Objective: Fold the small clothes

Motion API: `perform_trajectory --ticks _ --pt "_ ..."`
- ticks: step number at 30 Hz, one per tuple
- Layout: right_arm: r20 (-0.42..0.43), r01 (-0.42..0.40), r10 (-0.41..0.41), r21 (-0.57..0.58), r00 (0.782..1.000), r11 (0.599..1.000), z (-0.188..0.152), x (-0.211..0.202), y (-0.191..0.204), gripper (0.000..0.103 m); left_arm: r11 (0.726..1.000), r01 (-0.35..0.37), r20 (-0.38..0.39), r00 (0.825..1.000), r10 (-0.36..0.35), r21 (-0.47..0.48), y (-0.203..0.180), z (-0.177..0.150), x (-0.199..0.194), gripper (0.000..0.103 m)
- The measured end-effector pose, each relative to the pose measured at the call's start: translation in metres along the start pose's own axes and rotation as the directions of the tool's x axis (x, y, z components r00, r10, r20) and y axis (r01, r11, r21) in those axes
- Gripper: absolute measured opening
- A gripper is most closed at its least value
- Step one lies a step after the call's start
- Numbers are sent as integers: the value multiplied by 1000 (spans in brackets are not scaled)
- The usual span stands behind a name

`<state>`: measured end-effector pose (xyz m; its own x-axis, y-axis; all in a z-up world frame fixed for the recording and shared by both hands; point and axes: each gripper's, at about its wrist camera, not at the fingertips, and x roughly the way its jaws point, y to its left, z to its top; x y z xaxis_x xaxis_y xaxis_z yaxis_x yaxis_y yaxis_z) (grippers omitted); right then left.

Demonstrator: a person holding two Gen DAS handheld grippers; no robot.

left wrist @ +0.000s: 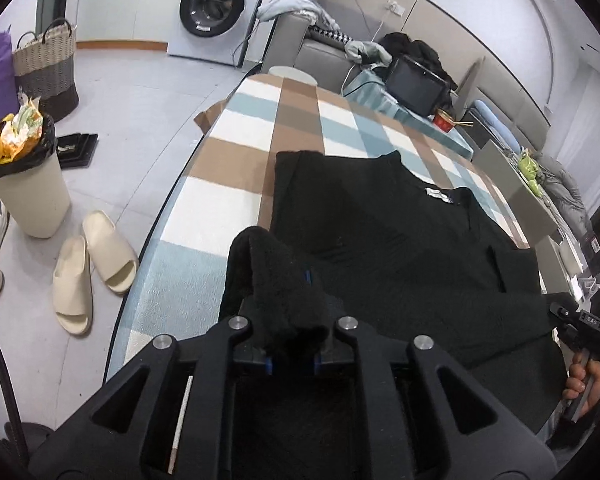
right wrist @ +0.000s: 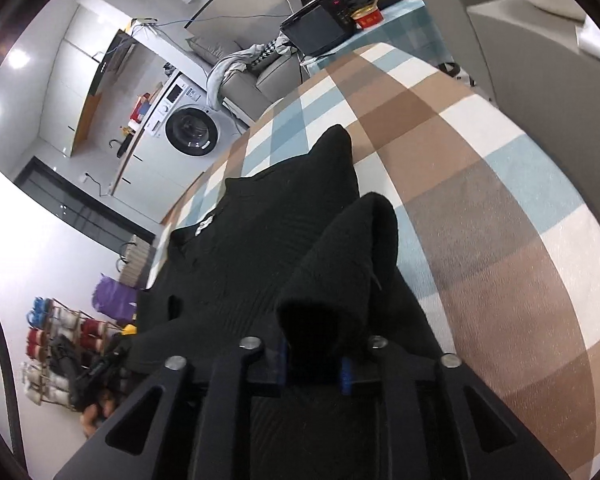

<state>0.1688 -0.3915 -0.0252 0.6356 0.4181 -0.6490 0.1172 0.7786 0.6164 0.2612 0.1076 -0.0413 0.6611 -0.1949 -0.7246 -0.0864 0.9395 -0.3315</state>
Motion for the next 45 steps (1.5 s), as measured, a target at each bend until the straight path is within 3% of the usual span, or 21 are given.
perform_trajectory --ticks 3,5,8,10,12,14,16,17,19,21,27,32,38,41,43,45 --pt "10 17 -17 6 1000 1000 3 0 4 20 1000 17 14 1000 -17 -21 3 -1 -6 10" --pt "58 68 -66 -30 996 997 8 -3 14 7 1000 20 33 999 -20 -14 1 3 -12 8" --pt "75 24 -22 -23 997 999 25 -3 24 7 1000 30 70 997 -30 0 -4 18 -21 8" --pt "101 36 -36 -3 994 999 42 2 27 13 999 35 92 995 -35 1 -5 32 -19 8" --pt "95 59 -65 69 993 996 61 12 20 37 1000 7 35 999 -6 -21 -4 44 -5 10" --pt "107 67 -78 104 991 992 69 12 14 38 998 1 -28 1000 -3 -69 2 49 5 16" --pt "120 66 -75 77 990 995 71 4 15 38 996 -7 -51 999 2 -94 8 50 6 28" --pt "138 63 -70 56 988 996 71 -3 15 41 996 -1 -41 999 -3 -86 8 50 4 31" --pt "148 93 -94 17 985 996 71 -12 16 43 998 -15 -10 1000 14 -61 8 50 -3 57" --pt "145 145 -141 -19 979 989 70 -16 14 43 999 -25 40 999 27 -48 9 52 -12 64" --pt "91 258 -251 -78 964 963 69 -6 3 44 998 -65 54 996 66 -6 15 55 -17 64" --pt "43 248 -245 -117 969 962 72 9 1 44 992 -126 -1 992 126 32 19 49 4 64" --pt "44 243 -239 -194 970 950 78 22 19 44 979 -166 -54 983 173 116 9 44 19 64" --pt "37 248 -245 -209 969 946 77 24 22 44 978 -162 -3 987 163 130 14 44 -3 65" --pt "36 256 -254 -202 967 945 77 23 20 44 978 -187 41 982 184 92 26 45 -19 75" --pt "37 256 -254 -202 967 945 76 22 19 44 982 -180 55 983 176 56 36 43 -26 75"
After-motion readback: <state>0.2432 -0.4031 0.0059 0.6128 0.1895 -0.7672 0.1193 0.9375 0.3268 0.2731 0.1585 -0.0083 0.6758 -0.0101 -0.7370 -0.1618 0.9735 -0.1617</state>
